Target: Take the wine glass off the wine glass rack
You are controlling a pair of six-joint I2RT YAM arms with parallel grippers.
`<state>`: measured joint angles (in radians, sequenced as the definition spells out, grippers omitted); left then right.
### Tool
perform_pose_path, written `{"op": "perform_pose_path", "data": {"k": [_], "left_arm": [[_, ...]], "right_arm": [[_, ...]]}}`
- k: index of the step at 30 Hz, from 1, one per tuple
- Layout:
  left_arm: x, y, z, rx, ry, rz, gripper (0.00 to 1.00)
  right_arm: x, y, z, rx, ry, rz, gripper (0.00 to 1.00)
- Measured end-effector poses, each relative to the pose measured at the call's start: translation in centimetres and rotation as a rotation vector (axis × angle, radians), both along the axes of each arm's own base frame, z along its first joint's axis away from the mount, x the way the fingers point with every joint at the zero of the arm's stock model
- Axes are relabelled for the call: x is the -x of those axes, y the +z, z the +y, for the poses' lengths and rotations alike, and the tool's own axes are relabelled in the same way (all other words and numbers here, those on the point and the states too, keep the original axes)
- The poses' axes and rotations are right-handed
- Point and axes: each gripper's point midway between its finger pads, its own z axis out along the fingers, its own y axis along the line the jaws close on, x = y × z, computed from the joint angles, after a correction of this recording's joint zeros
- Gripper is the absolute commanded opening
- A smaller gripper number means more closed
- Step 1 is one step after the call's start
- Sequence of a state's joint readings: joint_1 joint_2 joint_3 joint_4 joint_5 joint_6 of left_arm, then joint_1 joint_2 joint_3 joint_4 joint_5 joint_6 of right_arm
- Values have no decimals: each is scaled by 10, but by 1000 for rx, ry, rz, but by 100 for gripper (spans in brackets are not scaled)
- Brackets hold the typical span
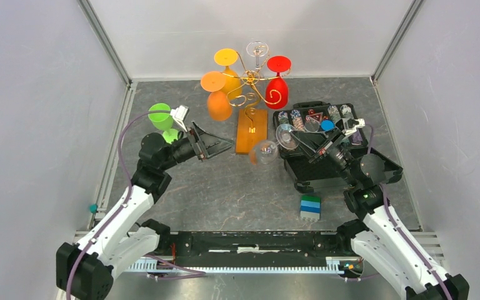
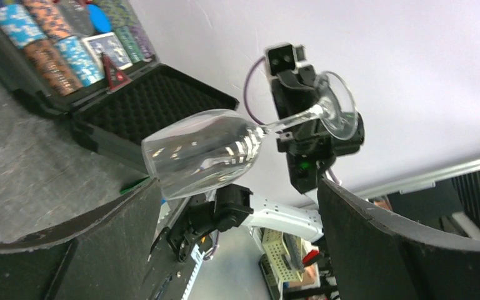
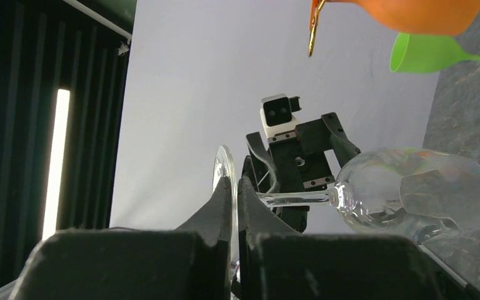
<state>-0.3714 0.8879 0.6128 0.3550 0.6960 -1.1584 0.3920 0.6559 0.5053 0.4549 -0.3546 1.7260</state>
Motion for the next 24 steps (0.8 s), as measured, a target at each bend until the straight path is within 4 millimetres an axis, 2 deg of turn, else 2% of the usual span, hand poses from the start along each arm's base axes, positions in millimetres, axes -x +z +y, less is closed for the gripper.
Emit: {"op": "perform_pose_path", "data": {"k": [4,7,10,12,14,17,21,24], "left_arm": [[22,19,-20,-46,-85,-172,90],[38,47,-32,-93,-135,-396,86],[49,84,-38,-136,-148,-674,86],[54,101,-43,-161,-158,-835,85],[59,110,-52,-196,-184,-984,83],[57,102,-65,-258,-242,-1112,83],[48,62,-82,-350,-361,-1153,86],[45,35,-91,-396,-430,-1145,85]], "right_arm": [[2,1,3,-21,35,12,0],[4,1,8,-27,57,13,0],[6,-1,14,-22,79,21,0],[7,-4,19,-16,96,32,0],[7,-7,24,-10,114,42,1],[9,-8,29,-6,132,47,1],[11,-3,32,-8,143,40,1],[11,0,34,-7,148,32,0]]}}
